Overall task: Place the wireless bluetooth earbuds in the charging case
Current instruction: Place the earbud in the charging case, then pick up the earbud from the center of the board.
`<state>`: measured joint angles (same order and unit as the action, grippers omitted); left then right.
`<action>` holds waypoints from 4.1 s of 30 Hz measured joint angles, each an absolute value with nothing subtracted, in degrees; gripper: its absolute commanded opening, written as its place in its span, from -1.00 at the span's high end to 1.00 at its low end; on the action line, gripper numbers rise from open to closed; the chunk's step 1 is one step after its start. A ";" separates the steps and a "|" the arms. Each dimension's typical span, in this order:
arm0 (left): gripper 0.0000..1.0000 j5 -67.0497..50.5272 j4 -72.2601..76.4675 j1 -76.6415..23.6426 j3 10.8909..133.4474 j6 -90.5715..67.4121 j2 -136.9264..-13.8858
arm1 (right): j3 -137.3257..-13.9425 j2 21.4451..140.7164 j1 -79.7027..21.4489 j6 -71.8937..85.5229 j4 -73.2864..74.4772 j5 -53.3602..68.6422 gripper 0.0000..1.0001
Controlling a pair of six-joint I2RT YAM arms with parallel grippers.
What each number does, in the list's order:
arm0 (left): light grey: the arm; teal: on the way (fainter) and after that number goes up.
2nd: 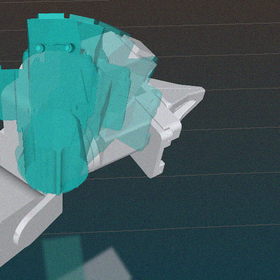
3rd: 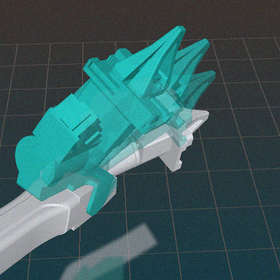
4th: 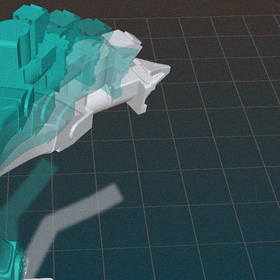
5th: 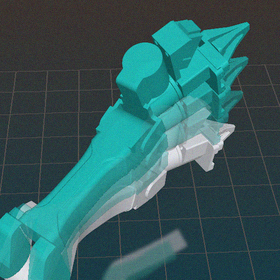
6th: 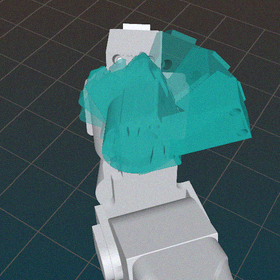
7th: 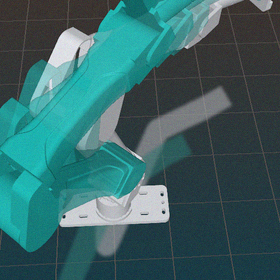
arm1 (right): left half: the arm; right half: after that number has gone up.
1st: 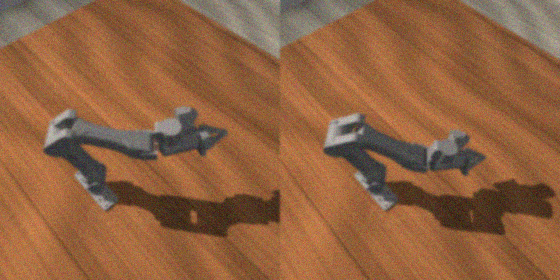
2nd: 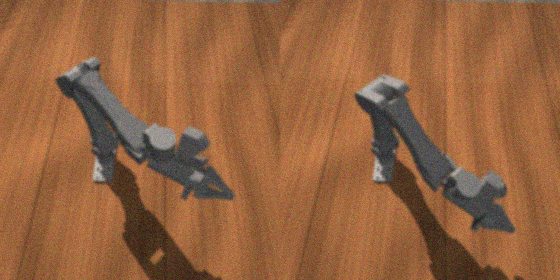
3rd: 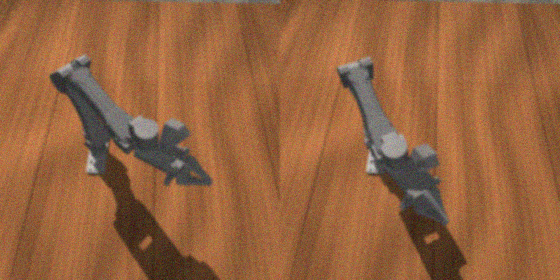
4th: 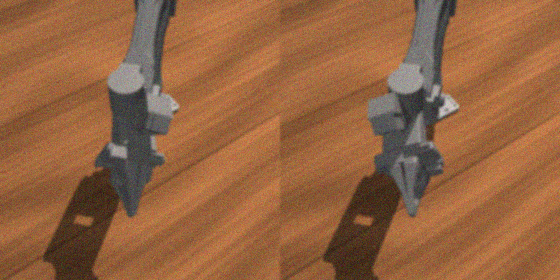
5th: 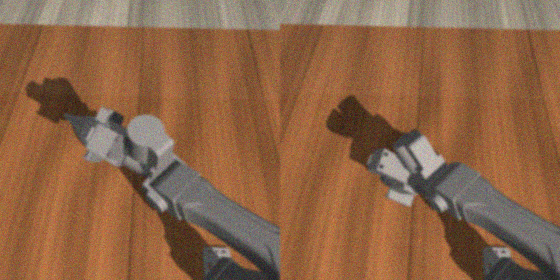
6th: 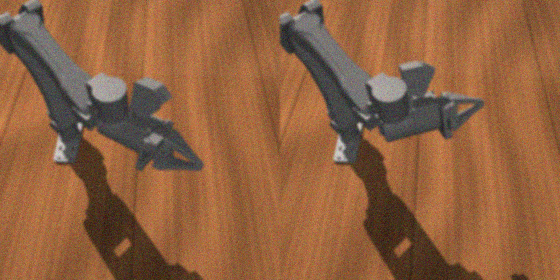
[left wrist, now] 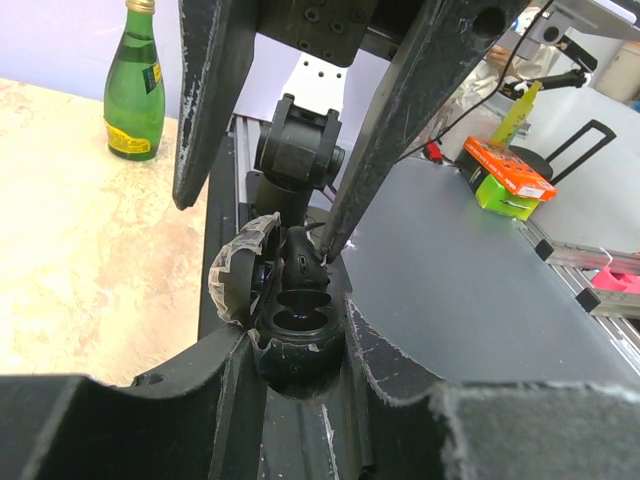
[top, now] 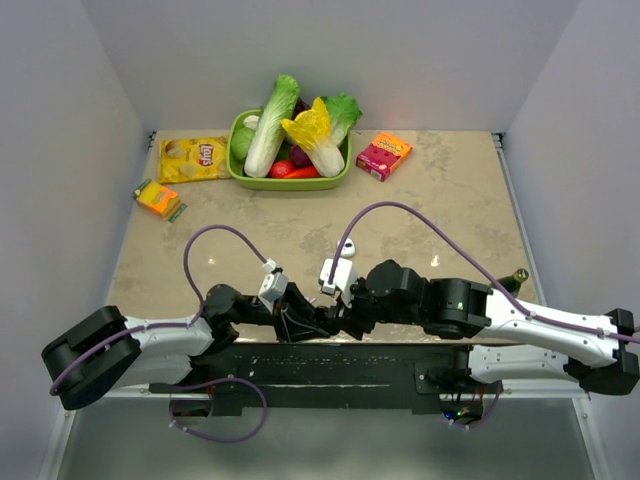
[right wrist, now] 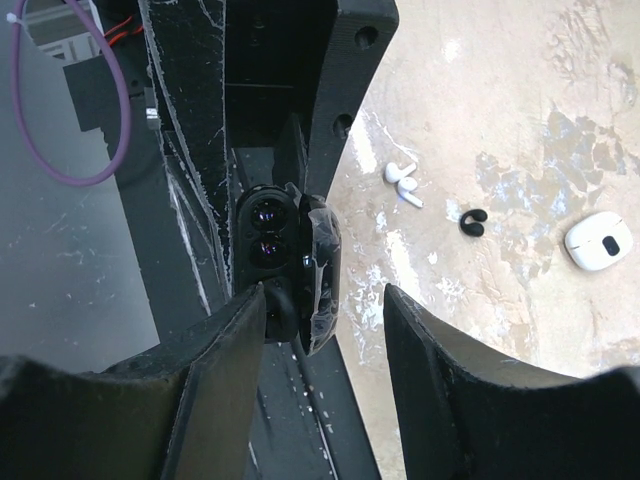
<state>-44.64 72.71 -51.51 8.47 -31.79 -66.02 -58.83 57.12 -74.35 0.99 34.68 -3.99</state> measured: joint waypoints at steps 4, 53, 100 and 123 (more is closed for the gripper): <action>1.00 -44.31 72.53 -51.51 8.47 -31.64 -65.49 | -58.57 57.10 -74.35 1.43 34.65 -3.99 -0.05; 1.00 -41.50 71.88 -51.53 8.19 -27.94 -60.14 | -56.73 54.50 -74.35 6.48 28.53 -9.96 -0.15; 1.00 -17.34 60.88 -51.51 2.87 -23.31 -30.61 | -42.09 89.54 -52.82 19.57 -8.73 1.02 0.27; 1.00 -17.78 60.69 -51.51 2.87 -22.98 -31.66 | -43.86 93.25 -50.17 16.38 -8.49 0.99 0.23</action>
<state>-17.78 60.69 -51.51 2.87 -22.98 -31.66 -43.86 93.25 -50.17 16.38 -8.49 0.99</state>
